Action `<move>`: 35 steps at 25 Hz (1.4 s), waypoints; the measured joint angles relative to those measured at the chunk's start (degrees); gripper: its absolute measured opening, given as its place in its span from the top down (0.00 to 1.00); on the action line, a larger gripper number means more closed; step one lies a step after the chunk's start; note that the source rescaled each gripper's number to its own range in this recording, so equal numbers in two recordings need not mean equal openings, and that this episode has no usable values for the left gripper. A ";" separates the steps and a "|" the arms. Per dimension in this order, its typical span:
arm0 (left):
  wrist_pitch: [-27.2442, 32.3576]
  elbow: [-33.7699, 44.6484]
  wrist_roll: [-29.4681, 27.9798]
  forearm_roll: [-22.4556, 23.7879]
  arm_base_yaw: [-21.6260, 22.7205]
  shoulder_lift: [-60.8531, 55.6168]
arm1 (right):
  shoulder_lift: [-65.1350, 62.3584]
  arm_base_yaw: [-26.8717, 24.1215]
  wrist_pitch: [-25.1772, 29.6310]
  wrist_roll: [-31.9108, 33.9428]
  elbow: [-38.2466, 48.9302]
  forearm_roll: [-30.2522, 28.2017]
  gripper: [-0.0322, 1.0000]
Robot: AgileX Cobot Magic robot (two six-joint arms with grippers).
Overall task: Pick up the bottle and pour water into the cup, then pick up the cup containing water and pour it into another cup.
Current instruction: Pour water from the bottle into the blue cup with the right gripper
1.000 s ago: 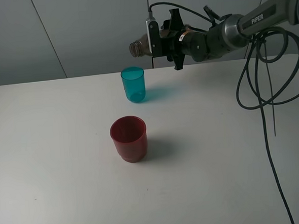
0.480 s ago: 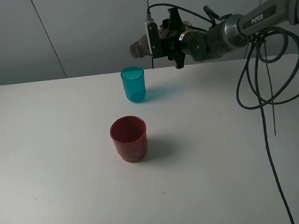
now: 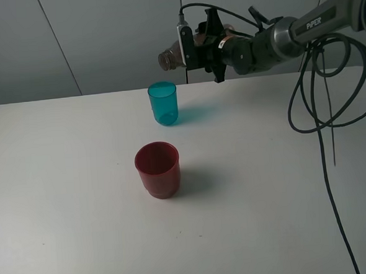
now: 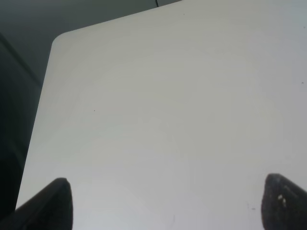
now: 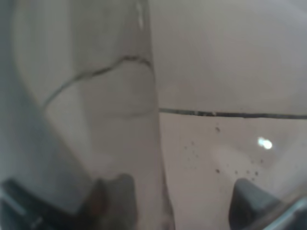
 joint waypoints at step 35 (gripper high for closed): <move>0.00 0.00 -0.22 0.00 0.00 0.00 | 0.79 0.00 -6.31 -7.55 -0.51 0.00 0.97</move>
